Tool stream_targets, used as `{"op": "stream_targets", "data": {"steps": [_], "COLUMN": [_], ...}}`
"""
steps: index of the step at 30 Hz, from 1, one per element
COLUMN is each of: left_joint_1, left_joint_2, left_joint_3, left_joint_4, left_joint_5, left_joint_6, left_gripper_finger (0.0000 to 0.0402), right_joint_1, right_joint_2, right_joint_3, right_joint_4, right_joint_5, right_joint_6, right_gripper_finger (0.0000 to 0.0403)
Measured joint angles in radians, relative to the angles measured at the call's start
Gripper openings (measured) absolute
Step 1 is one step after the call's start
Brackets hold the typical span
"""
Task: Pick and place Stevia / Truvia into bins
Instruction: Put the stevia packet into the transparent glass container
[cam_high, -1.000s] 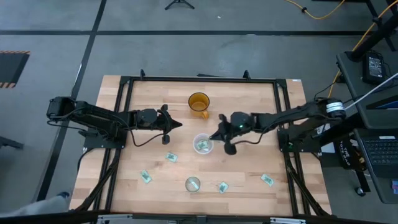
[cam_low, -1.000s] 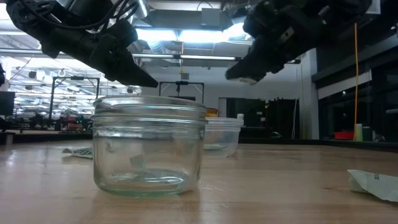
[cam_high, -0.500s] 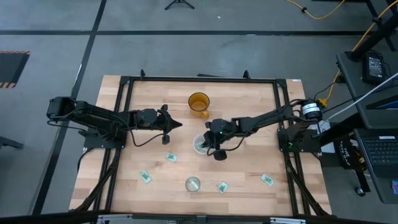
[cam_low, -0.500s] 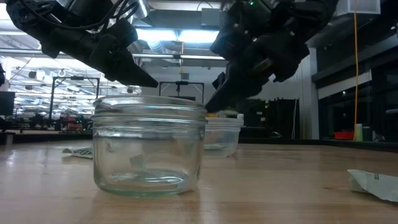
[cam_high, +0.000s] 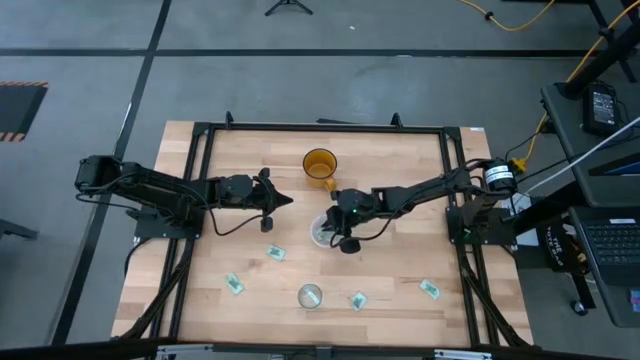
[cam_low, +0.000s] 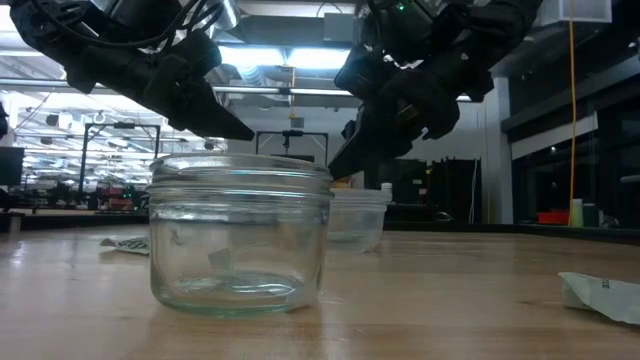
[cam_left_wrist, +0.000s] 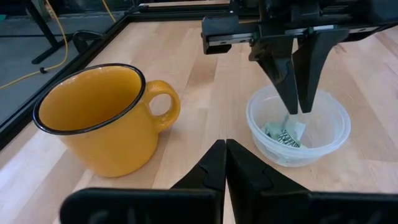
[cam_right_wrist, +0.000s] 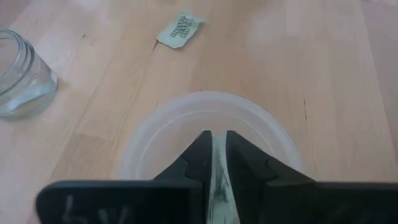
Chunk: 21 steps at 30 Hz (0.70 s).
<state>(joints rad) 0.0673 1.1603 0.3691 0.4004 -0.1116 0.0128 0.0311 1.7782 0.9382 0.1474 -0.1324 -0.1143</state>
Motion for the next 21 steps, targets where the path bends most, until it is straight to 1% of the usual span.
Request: {"op": "stream_targets", "data": {"steps": [8, 11, 15, 18, 21], "left_joint_1": [0.0, 0.0, 0.0, 0.0, 0.0], "left_joint_2": [0.0, 0.0, 0.0, 0.0, 0.0], "left_joint_3": [0.0, 0.0, 0.0, 0.0, 0.0], "left_joint_4": [0.0, 0.0, 0.0, 0.006, 0.082], "left_joint_5": [0.0, 0.0, 0.0, 0.0, 0.009], "left_joint_6": [0.0, 0.0, 0.0, 0.004, 0.049], "left_gripper_finger": [0.0004, 0.0004, 0.0004, 0.0004, 0.0004], "right_joint_1": [0.0, 0.0, 0.01, 0.033, 0.077], "right_joint_2": [-0.011, -0.049, -0.136, -0.217, -0.295], "right_joint_3": [0.0, 0.0, 0.0, 0.0, 0.0], "right_joint_4": [-0.007, -0.013, -0.066, -0.153, -0.253], "right_joint_5": [0.001, 0.001, 0.009, 0.067, 0.159], "right_joint_6": [-0.001, 0.004, 0.06, 0.118, 0.167], "right_gripper_finger": [0.0096, 0.0099, 0.0099, 0.0095, 0.0088]}}
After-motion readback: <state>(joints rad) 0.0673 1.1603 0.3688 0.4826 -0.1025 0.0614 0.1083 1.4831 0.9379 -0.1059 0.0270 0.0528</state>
